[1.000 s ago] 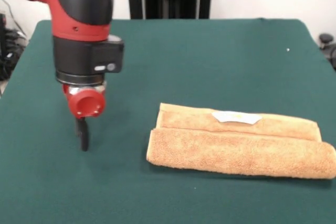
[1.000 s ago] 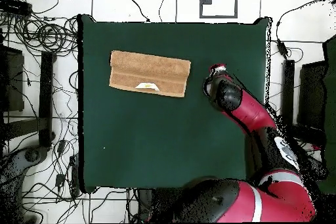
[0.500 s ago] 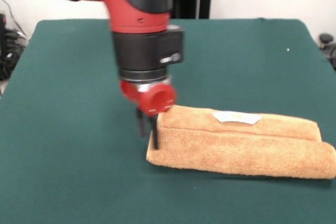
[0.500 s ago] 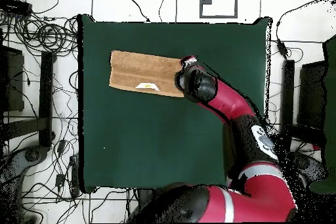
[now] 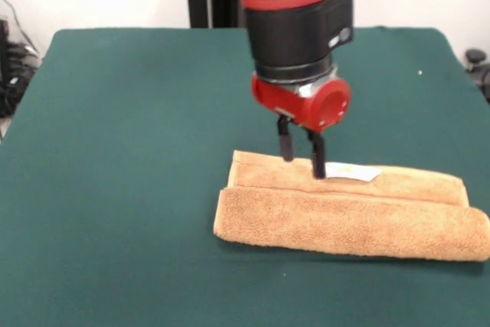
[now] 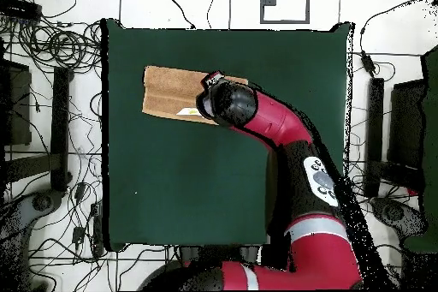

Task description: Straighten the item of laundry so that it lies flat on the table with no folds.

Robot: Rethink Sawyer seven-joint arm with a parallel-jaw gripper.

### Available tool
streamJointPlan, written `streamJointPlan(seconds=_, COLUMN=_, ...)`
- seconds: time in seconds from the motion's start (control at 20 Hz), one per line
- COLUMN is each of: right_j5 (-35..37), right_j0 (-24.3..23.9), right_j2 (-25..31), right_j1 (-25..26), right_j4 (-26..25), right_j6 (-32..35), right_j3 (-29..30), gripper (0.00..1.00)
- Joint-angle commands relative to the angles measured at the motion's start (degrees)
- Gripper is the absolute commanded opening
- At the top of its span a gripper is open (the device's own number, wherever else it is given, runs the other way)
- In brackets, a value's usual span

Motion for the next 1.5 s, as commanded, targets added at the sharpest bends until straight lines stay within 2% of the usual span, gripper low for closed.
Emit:
streamJointPlan(seconds=0.05, right_j5=2.51, right_j0=2.07, right_j2=2.77, right_j1=-1.34, right_j4=5.36, right_j6=12.74, right_j3=6.68, gripper=1.00)
streamJointPlan(seconds=0.25, right_j5=-3.39, right_j0=0.47, right_j2=6.05, right_j1=0.53, right_j4=7.06, right_j6=12.14, right_j3=8.78, gripper=1.00)
streamJointPlan(seconds=0.5, right_j5=-12.64, right_j0=0.57, right_j2=7.91, right_j1=5.41, right_j4=6.52, right_j6=12.16, right_j3=8.12, gripper=1.00)
streamJointPlan(seconds=0.9, right_j5=-20.90, right_j0=1.38, right_j2=9.54, right_j1=9.65, right_j4=7.06, right_j6=13.12, right_j3=7.18, gripper=1.00)
streamJointPlan(seconds=1.2, right_j5=-22.82, right_j0=-0.72, right_j2=13.18, right_j1=11.07, right_j4=7.96, right_j6=13.65, right_j3=8.16, gripper=1.00)
streamJointPlan(seconds=1.5, right_j5=-16.78, right_j0=-2.00, right_j2=15.65, right_j1=10.37, right_j4=13.46, right_j6=15.94, right_j3=10.46, gripper=1.00)
